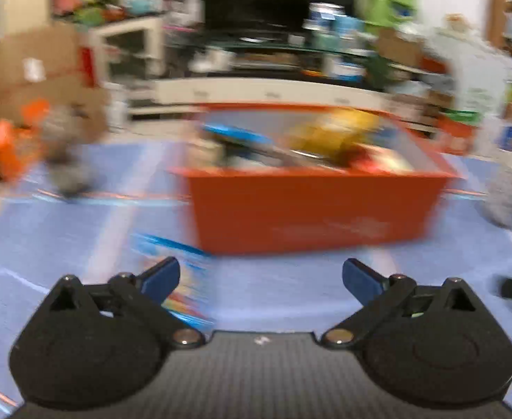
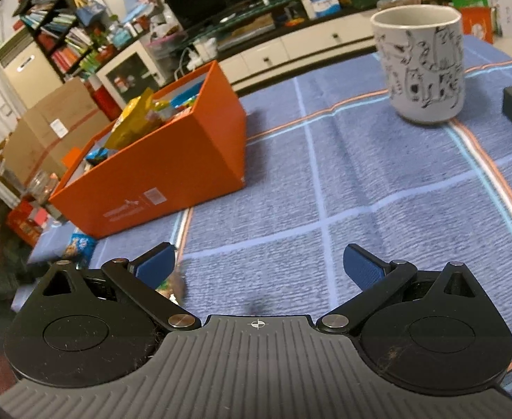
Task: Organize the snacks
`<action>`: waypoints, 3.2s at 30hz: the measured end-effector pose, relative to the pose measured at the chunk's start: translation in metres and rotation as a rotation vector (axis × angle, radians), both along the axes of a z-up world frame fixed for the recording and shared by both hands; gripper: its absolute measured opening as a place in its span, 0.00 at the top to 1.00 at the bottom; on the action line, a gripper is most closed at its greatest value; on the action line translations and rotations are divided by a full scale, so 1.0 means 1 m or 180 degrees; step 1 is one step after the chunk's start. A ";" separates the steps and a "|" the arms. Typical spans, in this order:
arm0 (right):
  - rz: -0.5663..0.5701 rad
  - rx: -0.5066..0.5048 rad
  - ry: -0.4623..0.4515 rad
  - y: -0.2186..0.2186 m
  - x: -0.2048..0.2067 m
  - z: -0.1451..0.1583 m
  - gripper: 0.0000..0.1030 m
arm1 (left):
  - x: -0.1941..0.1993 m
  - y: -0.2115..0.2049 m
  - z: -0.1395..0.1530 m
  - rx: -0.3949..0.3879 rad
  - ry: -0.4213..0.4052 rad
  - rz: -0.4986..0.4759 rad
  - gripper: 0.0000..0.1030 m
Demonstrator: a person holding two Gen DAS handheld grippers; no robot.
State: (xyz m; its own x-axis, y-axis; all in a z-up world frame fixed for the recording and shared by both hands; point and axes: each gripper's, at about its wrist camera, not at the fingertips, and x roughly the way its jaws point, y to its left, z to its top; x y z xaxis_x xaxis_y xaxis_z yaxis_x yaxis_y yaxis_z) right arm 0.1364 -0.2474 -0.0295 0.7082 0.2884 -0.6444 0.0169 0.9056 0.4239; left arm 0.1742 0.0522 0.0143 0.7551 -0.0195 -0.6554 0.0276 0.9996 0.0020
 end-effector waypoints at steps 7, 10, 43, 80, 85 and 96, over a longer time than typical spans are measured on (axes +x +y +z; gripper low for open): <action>0.0225 -0.0112 0.0054 0.033 0.014 -0.003 0.06 | 0.047 0.046 -0.028 0.0287 0.0283 0.0232 0.04; 0.0300 -0.0285 0.0079 0.047 0.017 -0.006 0.06 | 0.058 0.036 -0.046 0.0634 0.0336 0.0210 0.08; 0.1201 -0.1062 -0.0206 0.136 0.005 -0.012 0.08 | -0.045 0.026 -0.054 0.0103 0.0650 0.0071 0.16; 0.0875 -0.0916 -0.1102 0.106 0.066 0.100 0.63 | 0.058 0.005 0.085 -0.0669 -0.0022 -0.0203 0.51; 0.0751 -0.0959 -0.0972 0.111 0.142 0.095 0.63 | 0.123 -0.009 0.066 -0.0548 0.0089 -0.0155 0.50; 0.0684 -0.0987 -0.0903 0.114 0.153 0.066 0.16 | 0.102 0.004 0.038 -0.0335 -0.0011 -0.0001 0.11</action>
